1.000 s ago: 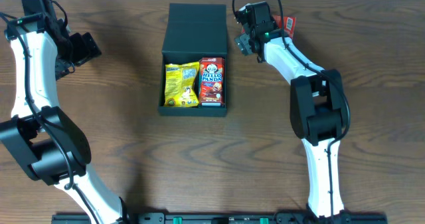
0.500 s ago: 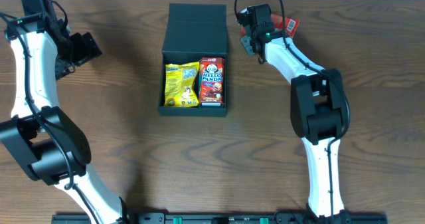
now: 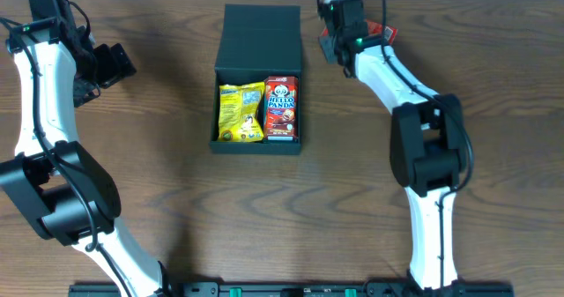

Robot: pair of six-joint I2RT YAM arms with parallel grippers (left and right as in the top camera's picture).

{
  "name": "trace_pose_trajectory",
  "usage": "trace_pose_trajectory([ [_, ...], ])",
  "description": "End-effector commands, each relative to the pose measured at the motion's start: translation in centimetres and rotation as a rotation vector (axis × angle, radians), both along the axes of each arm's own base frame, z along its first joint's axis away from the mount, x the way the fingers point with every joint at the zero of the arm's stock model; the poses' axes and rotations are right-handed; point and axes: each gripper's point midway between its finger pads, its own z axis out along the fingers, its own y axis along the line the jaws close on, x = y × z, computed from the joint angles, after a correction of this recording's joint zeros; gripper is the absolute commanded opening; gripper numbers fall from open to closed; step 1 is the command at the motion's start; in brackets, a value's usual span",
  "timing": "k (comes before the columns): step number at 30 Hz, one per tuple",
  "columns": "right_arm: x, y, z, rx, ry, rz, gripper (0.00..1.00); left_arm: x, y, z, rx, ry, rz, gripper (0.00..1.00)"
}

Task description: Pack container

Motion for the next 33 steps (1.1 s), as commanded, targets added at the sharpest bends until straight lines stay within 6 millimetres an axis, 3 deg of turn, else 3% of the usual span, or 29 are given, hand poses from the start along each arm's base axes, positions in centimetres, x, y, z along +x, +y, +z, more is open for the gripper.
trace_pose_trajectory([
  [1,1.8,-0.2,9.6,0.155,-0.187,-0.034,0.01,0.1,0.0,1.2,0.009,-0.027,-0.013,0.95],
  [4,2.6,-2.7,9.0,0.198,-0.19,-0.11,0.01,0.1,0.0,1.2,0.009,-0.028,-0.013,0.95],
  [9,3.2,-7.9,4.3,0.311,-0.102,-0.314,0.01,0.1,0.0,1.2,0.009,-0.028,-0.013,0.96],
  [13,3.4,-9.7,2.2,0.35,-0.076,-0.384,0.01,0.1,0.0,1.2,0.009,-0.028,-0.013,0.95],
  [22,1.9,-8.5,-3.5,0.368,0.082,-0.347,0.01,0.1,0.0,1.2,0.007,-0.027,-0.01,0.95],
  [33,-1.8,-7.7,-6.7,0.345,0.284,-0.308,0.01,0.1,0.0,1.2,0.007,-0.027,-0.01,0.95],
])
